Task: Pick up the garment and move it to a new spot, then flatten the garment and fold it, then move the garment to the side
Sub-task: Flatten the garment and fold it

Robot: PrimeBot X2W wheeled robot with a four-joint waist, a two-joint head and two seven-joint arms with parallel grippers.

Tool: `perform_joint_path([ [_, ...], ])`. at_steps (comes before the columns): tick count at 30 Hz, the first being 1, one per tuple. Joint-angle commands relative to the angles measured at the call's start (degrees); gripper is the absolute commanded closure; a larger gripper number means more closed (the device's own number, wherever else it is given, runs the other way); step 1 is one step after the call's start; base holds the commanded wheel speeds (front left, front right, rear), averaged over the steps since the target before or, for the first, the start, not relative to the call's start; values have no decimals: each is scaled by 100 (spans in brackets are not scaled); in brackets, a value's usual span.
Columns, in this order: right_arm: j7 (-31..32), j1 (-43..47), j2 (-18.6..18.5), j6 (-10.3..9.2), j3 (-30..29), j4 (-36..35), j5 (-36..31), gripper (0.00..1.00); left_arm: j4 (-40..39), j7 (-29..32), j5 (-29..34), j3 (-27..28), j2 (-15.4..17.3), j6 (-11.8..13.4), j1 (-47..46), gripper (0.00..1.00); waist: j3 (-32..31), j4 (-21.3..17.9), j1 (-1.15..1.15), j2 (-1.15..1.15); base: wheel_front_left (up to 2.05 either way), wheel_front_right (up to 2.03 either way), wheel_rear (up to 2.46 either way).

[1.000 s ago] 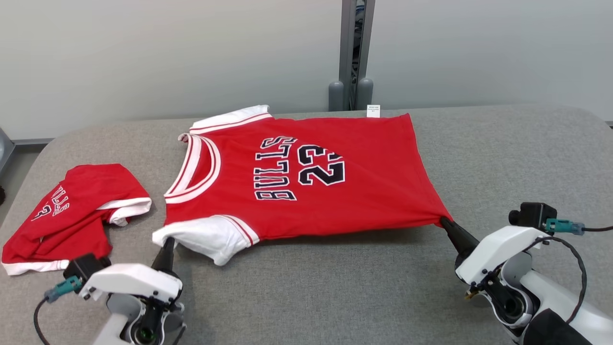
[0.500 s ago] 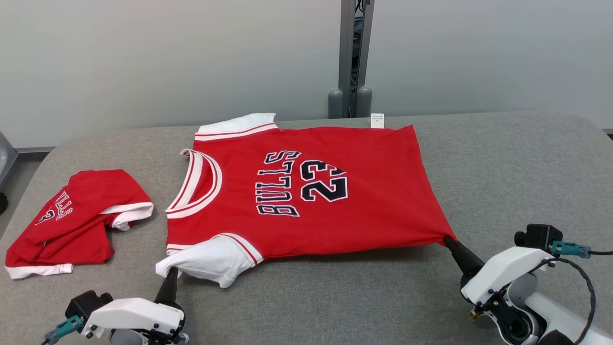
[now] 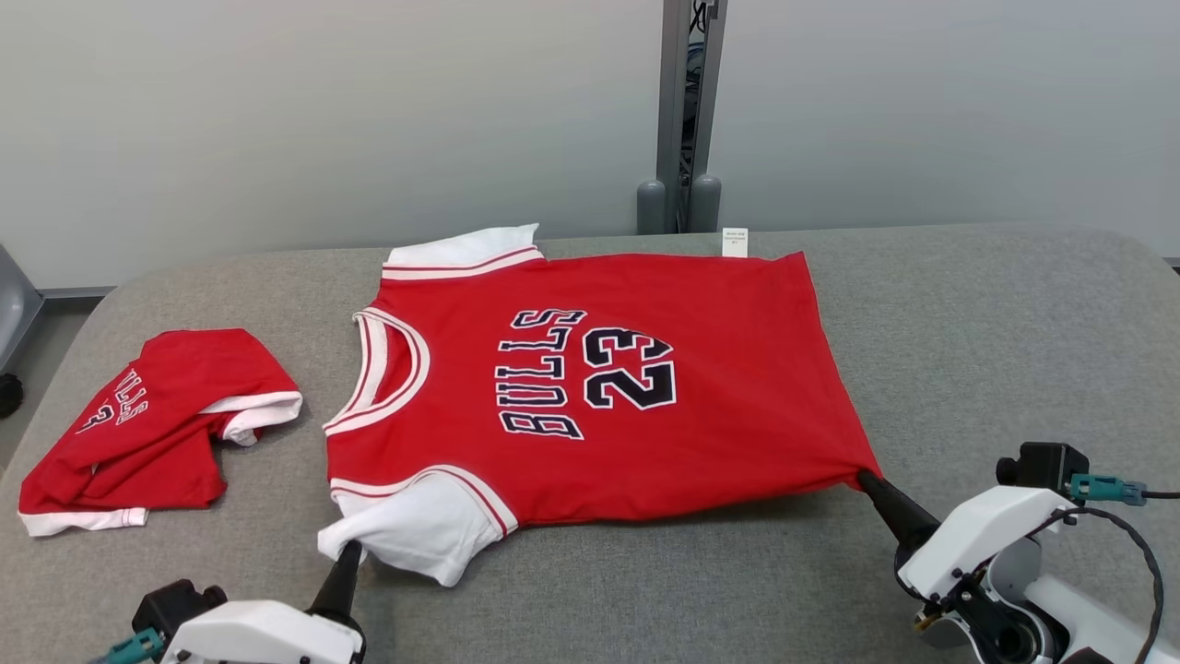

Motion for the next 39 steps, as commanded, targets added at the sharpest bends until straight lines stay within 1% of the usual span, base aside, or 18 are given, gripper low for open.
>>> perform_joint_path([
  [1, 52, 82, -72, 3, -19, -39, 63, 100, -105, 20, 42, -10, 74, 75, 115, 100, -2, -3, 0, 0, 0, 0, 0],
  [7, 228, 208, -165, 3, 11, -174, 105, 100, -604, 1, 54, -10, 230, 350, 529, 100, -31, -25, 0, 0, 0, 0, 0],
  [15, 384, 376, -332, 3, -31, -355, 216, 100, -1180, 8, 15, 0, 393, 543, 1016, 100, -80, -37, 0, 0, 0, 0, 0],
  [21, 570, 588, -530, 3, -71, -677, 342, 100, -1623, 58, 34, -25, 549, 705, 1350, 100, -119, -2, 0, 0, 0, 0, 0],
  [27, 644, 783, -737, 3, -109, -961, 398, 100, -1830, 27, 248, -154, 684, 771, 1554, 100, -156, -2, 0, 0, 0, 0, 0],
  [30, 701, 885, -829, 3, -105, -1061, 416, 100, -1867, 17, 294, -211, 695, 770, 1615, 100, -166, -1, 0, 0, 0, 0, 0],
  [39, 766, 1162, -1199, 3, -184, -1451, 550, 100, -2051, -122, 242, -69, 739, 811, 1828, 100, -157, 50, 0, 0, 0, 0, 0],
])
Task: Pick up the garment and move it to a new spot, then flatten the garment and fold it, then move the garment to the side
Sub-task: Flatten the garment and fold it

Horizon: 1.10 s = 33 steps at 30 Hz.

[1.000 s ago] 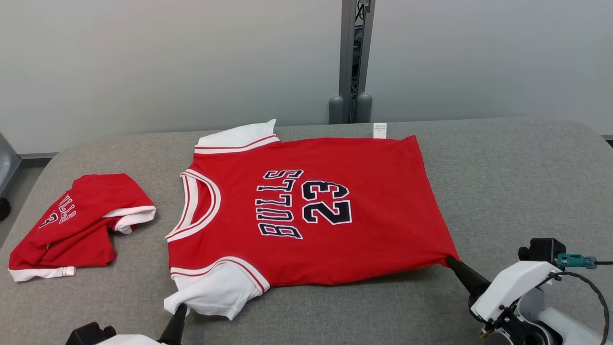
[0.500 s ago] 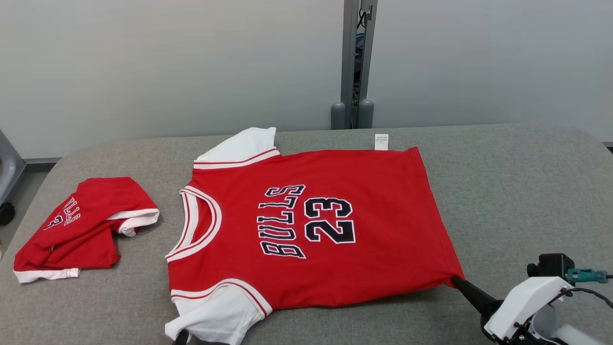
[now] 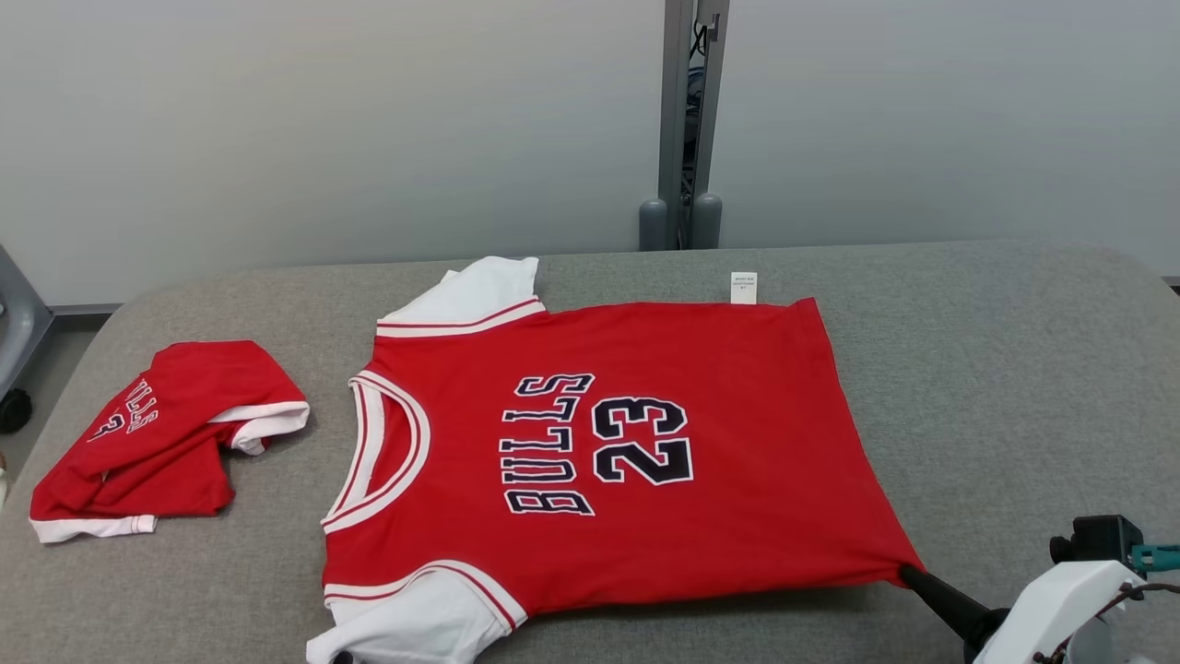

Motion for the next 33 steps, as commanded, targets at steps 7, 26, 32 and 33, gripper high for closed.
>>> perform_joint_path([
  [7, -24, 201, -186, 3, -60, -179, 124, 100, -374, 170, -225, 120, 89, 168, 145, 100, 71, 123, 0, 0, 0, 0, 0],
  [26, -143, -703, 92, 3, -223, 215, -134, 100, -133, 267, -260, 357, -156, 240, -1145, 100, 532, 110, 0, 0, 0, 0, 0],
  [32, -221, -1122, 323, 3, -304, 565, -249, 100, 328, 150, -300, 467, -443, 88, -1751, 100, 774, 54, 0, 0, 0, 0, 0],
  [33, -258, -1192, 375, 3, -326, 631, -256, 100, 407, 127, -313, 478, -507, 61, -1849, 100, 817, 50, 0, 0, 0, 0, 0],
])
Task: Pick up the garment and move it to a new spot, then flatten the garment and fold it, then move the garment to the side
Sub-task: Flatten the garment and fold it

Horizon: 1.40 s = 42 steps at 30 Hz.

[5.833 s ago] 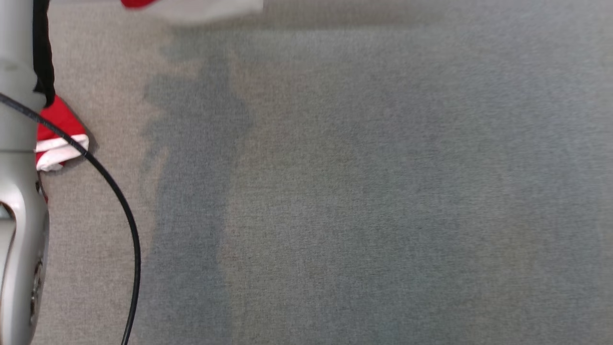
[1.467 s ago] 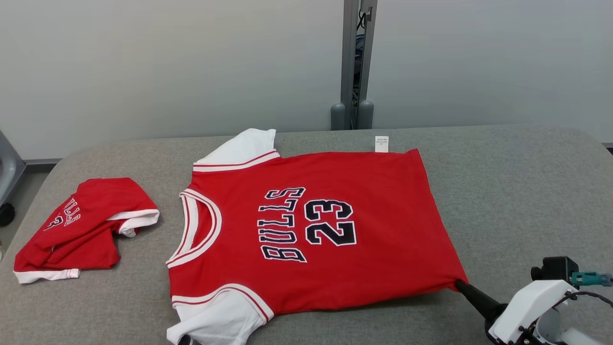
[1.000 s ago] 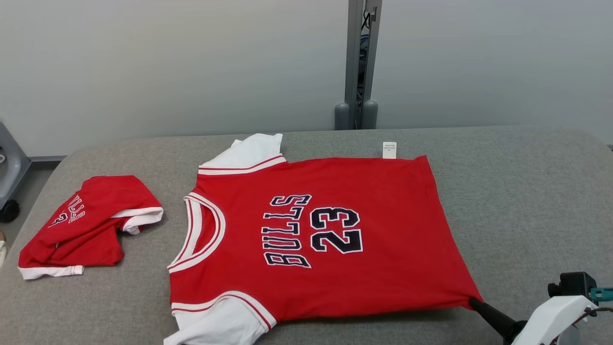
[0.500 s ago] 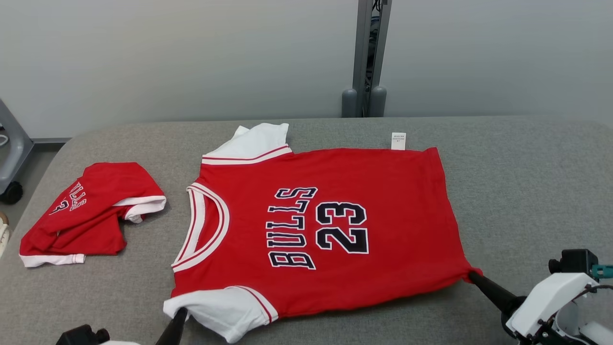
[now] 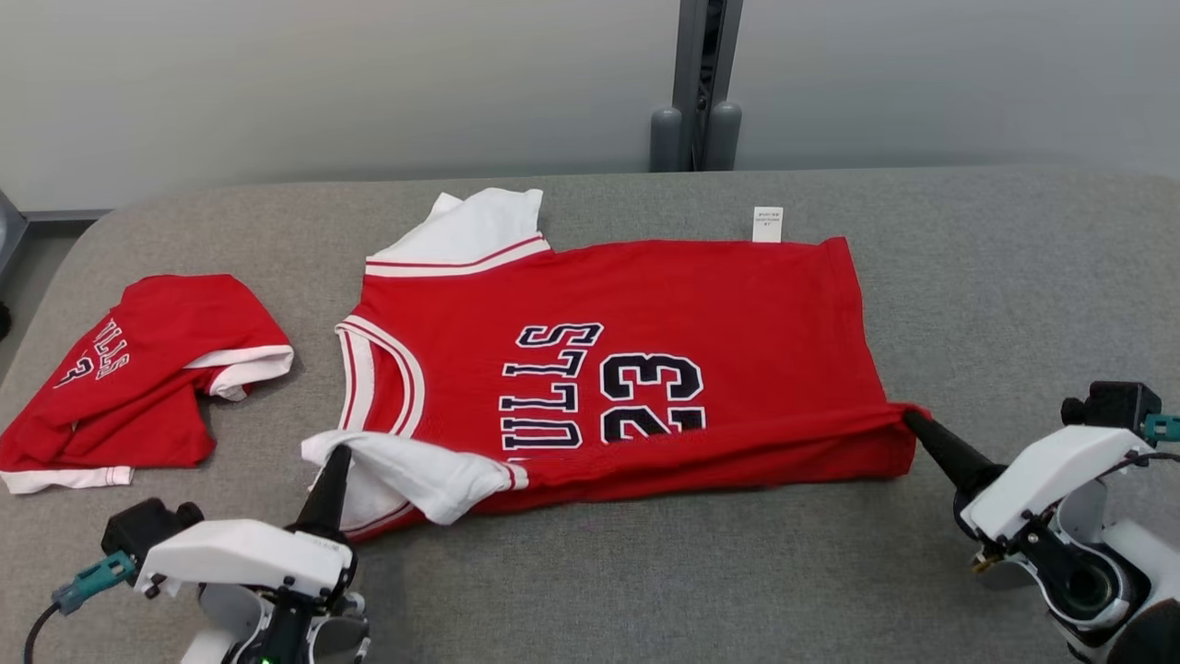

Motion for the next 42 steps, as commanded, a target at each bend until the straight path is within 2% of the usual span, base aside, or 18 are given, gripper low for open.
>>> perform_joint_path([
  [1, -65, -95, 44, 3, -48, 68, -13, 100, 88, -39, -20, 34, -44, -54, -167, 100, 90, -17, 0, 0, 0, 0, 0],
  [13, -98, -721, 441, 3, -48, 798, -264, 100, 1279, -293, 176, 2, -530, -479, -1264, 100, 629, -25, 0, 0, 0, 0, 0],
  [24, -64, -947, 674, 3, 23, 1252, -393, 100, 2285, -529, 276, 5, -778, -922, -1742, 100, 843, 8, 0, 0, 0, 0, 0],
  [32, -12, -1032, 741, 3, 73, 1409, -451, 100, 2738, -537, 340, -61, -829, -1077, -1939, 100, 916, 36, 0, 0, 0, 0, 0],
  [33, -7, -1039, 747, 3, 75, 1432, -450, 88, 2795, -536, 357, -70, -839, -1087, -1960, 100, 917, 40, 0, 0, 0, 0, 0],
  [34, -12, -1048, 748, 3, 82, 1466, -464, 67, 2857, -533, 365, -82, -851, -1088, -1968, 100, 915, 43, 0, 0, 0, 0, 0],
  [35, -32, -1058, 752, 3, 93, 1495, -479, 35, 2920, -525, 371, -95, -859, -1083, -1974, 100, 912, 46, 0, 0, 0, 0, 0],
  [36, -51, -1055, 765, 3, 88, 1535, -477, 0, 2990, -539, 383, -102, -862, -1048, -1985, 78, 908, 50, 0, 0, 0, 0, 0],
  [37, -67, -1060, 782, 3, 87, 1564, -480, 0, 3048, -567, 420, -106, -856, -1037, -2010, 5, 901, 52, 0, 0, 0, 0, 0],
  [38, -73, -1059, 801, 3, 88, 1593, -478, 0, 3102, -584, 434, -117, -858, -1030, -2036, 0, 890, 53, 0, 0, 0, 0, 0],
  [42, -123, -1038, 803, 3, 102, 1661, -504, 0, 3317, -636, 471, -113, -882, -1065, -2042, 0, 815, 57, 0, 0, 0, 0, 0],
])
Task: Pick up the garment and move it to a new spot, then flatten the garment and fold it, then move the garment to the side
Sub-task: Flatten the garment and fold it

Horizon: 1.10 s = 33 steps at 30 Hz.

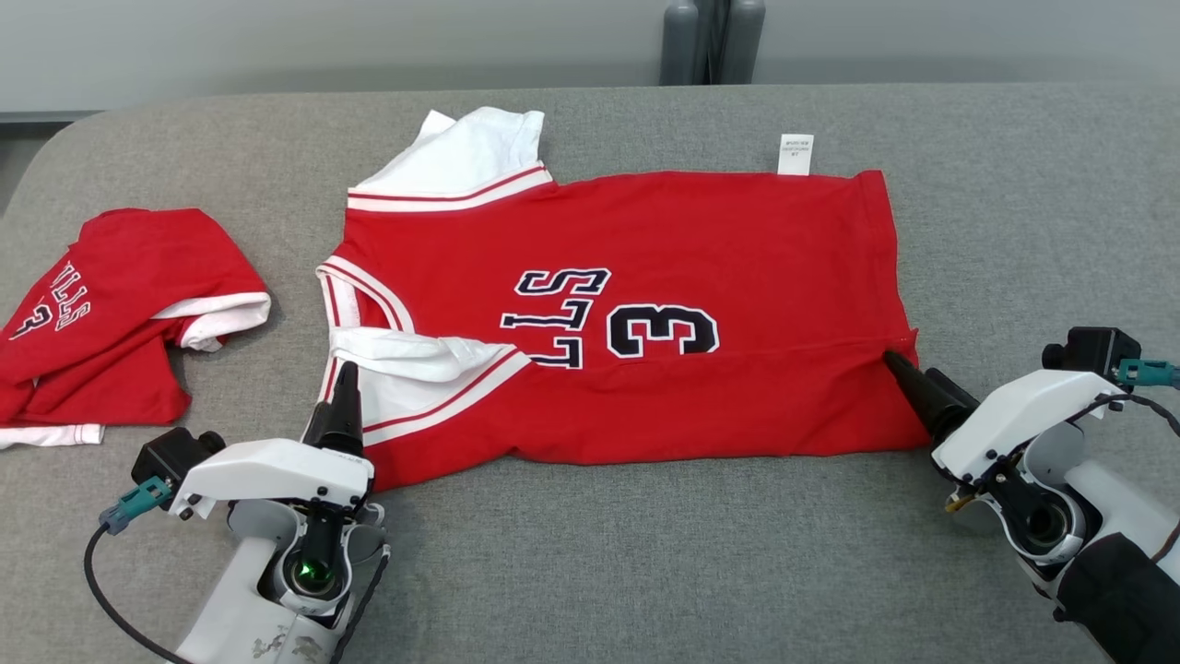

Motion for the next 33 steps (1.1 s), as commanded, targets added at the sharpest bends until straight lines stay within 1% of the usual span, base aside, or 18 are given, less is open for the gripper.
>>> perform_joint_path([
  [1, -72, -30, -25, 3, -16, 14, -30, 0, 80, -45, 43, 10, 21, -35, -55, 0, -52, 1, 0, 0, 0, 0, 0],
  [5, -133, 36, -43, 3, -59, -19, 17, 0, 223, -91, 49, 26, 3, -97, -16, 0, -192, -3, 0, 0, 0, 0, 0],
  [8, -283, 133, -82, 3, -107, -126, 21, 0, 229, -188, 147, 10, -5, -194, 73, 0, -387, -4, 0, 0, 0, 0, 0],
  [12, -626, 238, -145, 3, -195, -349, -35, 0, 26, -360, 437, -31, 56, -360, 181, 0, -609, -6, 0, 0, 0, 0, 0],
  [16, -899, 423, -233, 3, -259, -548, -108, 0, -213, -446, 841, 24, 87, -405, 390, 0, -847, -19, 0, 0, 0, 0, 0],
  [20, -1089, 631, -302, 3, -293, -606, -303, 0, -559, -459, 1516, 282, 90, -299, 698, 0, -1054, -36, 0, 0, 0, 0, 0],
  [22, -1133, 734, -308, 3, -295, -589, -458, 0, -735, -452, 1971, 399, 51, -226, 913, 0, -1133, -47, 0, 0, 0, 0, 0],
  [26, -1166, 925, -245, 3, -366, -531, -662, 0, -994, -453, 3030, 486, 62, 15, 1251, 0, -1207, -74, 0, 0, 0, 0, 0],
  [27, -1172, 970, -214, 3, -409, -501, -680, 0, -1025, -453, 3282, 499, 51, 80, 1341, 0, -1214, -81, 0, 0, 0, 0, 0],
  [28, -1172, 970, -214, 3, -409, -501, -680, 0, -1025, -453, 3282, 499, 51, 80, 1341, 0, -1214, -81, 0, 0, 0, 0, 0],
  [30, -1172, 1039, -134, 3, -491, -452, -693, 0, -1057, -453, 3796, 468, 67, 186, 1487, 0, -1225, -96, 0, 0, 0, 0, 0],
  [33, -1172, 1146, -5, 3, -562, -327, -722, 0, -943, -453, 4338, 452, 42, 301, 1666, 0, -1224, -119, 0, 0, 0, 0, 0],
])
